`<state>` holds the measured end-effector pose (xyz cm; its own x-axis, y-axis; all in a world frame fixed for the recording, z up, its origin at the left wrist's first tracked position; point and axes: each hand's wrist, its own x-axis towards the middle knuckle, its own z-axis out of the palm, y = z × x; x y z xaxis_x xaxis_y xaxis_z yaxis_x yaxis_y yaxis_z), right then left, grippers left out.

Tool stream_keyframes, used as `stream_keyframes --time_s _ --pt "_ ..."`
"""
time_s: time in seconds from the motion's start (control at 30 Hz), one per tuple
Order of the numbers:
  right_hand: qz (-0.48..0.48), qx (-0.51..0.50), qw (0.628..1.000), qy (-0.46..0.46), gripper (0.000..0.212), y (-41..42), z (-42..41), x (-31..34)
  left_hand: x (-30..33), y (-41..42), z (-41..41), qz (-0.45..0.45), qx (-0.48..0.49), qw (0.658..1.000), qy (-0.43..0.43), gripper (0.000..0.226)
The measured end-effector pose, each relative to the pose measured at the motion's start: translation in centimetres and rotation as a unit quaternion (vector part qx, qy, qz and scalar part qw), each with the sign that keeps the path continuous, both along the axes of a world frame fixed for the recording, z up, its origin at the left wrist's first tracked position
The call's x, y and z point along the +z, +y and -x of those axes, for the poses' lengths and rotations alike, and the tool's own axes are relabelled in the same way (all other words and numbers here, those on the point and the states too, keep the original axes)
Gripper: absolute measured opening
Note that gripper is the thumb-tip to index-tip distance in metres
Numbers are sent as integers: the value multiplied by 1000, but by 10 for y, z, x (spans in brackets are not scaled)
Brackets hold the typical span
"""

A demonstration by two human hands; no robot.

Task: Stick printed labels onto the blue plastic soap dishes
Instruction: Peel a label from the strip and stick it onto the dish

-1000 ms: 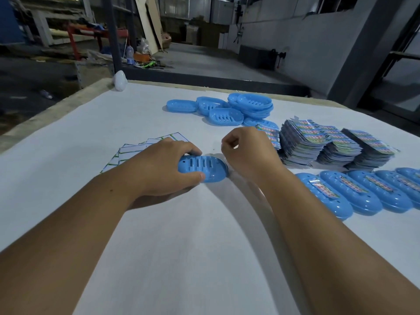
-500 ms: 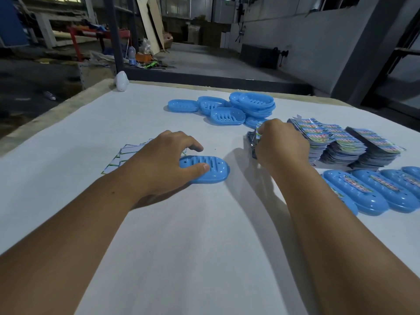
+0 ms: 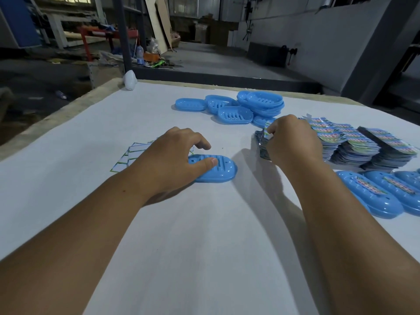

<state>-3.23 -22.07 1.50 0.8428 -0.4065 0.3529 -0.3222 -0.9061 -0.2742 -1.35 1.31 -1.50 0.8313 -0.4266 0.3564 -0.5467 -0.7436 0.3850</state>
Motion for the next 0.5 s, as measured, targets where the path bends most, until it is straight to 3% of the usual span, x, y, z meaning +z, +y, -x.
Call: stream_keyframes --time_s 0.17,0.33,0.5 --pt "-27 21 994 -101 33 -1 -2 0 0 -3 1 44 32 998 -11 16" --pt "-91 176 954 -224 24 26 2 3 0 -9 2 185 62 979 52 40" --pt "-134 311 913 -228 20 58 11 -4 4 -12 -5 276 153 937 154 61"
